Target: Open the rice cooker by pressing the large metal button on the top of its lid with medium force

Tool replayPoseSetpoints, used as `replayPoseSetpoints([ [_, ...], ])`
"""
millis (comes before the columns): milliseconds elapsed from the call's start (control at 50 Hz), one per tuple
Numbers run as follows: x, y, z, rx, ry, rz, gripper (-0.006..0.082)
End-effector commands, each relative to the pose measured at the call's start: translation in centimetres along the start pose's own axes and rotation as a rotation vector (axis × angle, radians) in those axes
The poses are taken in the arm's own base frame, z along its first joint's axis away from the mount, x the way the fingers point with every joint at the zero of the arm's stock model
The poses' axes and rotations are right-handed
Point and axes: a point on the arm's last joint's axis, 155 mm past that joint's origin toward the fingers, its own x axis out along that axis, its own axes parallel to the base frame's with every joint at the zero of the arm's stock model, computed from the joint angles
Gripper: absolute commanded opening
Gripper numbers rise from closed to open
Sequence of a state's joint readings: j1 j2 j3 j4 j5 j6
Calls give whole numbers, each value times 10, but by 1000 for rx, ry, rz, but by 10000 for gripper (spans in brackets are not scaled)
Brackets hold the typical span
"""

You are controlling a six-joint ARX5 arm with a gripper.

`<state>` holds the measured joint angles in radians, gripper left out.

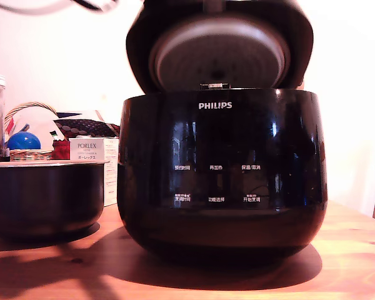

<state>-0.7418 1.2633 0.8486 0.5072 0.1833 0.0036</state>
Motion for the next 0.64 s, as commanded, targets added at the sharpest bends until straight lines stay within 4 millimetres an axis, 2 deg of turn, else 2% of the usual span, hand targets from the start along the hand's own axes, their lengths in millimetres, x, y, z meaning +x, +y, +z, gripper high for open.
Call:
replayPoseSetpoints([
  [0,-7,9,-1,22,3,39,-24],
  [100,-16,24,9,36,-10,106,-24],
  [240,-35,59,20,66,-6,258,-24],
  [460,-79,118,39,152,5,525,-24],
  [620,-104,143,52,160,-17,634,-24],
])
